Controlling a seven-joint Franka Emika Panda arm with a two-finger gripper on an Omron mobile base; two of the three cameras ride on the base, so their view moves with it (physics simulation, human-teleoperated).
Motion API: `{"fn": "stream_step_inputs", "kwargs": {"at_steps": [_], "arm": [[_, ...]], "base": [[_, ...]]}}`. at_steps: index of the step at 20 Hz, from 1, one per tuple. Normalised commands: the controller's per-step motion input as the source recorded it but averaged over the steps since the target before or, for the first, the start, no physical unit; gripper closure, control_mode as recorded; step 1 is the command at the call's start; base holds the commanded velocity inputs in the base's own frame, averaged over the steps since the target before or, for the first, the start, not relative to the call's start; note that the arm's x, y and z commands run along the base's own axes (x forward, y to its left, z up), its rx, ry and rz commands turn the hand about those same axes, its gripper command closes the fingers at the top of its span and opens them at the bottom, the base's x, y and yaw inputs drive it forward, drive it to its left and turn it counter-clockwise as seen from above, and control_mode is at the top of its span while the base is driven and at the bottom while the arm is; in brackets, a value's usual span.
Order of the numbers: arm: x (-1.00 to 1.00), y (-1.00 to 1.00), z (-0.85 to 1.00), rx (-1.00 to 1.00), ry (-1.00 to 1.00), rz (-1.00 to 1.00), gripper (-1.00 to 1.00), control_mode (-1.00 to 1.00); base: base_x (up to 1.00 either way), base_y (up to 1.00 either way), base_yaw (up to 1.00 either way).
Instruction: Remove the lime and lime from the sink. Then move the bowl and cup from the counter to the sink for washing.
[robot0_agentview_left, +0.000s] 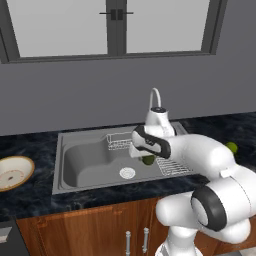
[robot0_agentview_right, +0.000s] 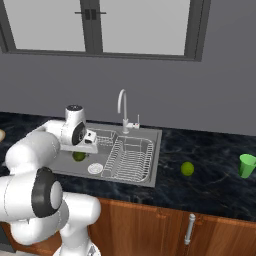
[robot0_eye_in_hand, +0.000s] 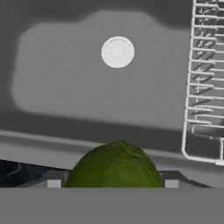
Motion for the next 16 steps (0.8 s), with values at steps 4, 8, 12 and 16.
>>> {"fn": "stream_step_inputs", "kwargs": {"at_steps": [4,8,12,16], "arm": [[-0.47,-0.34,0.10,0.02,-0.06,0.00,1.00,-1.00],[-0.40,-0.38,0.09,0.01,-0.04,0.00,1.00,-1.00],[-0.35,-0.45,0.04,0.00,-0.06,0.00,1.00,-1.00],[-0.24,-0.46,0.00,0.00,-0.02,0.00,1.00,-1.00]], "base": [[0.00,0.00,0.00],[0.00,0.00,0.00],[0.00,0.00,0.00],[0.00,0.00,0.00]]}}
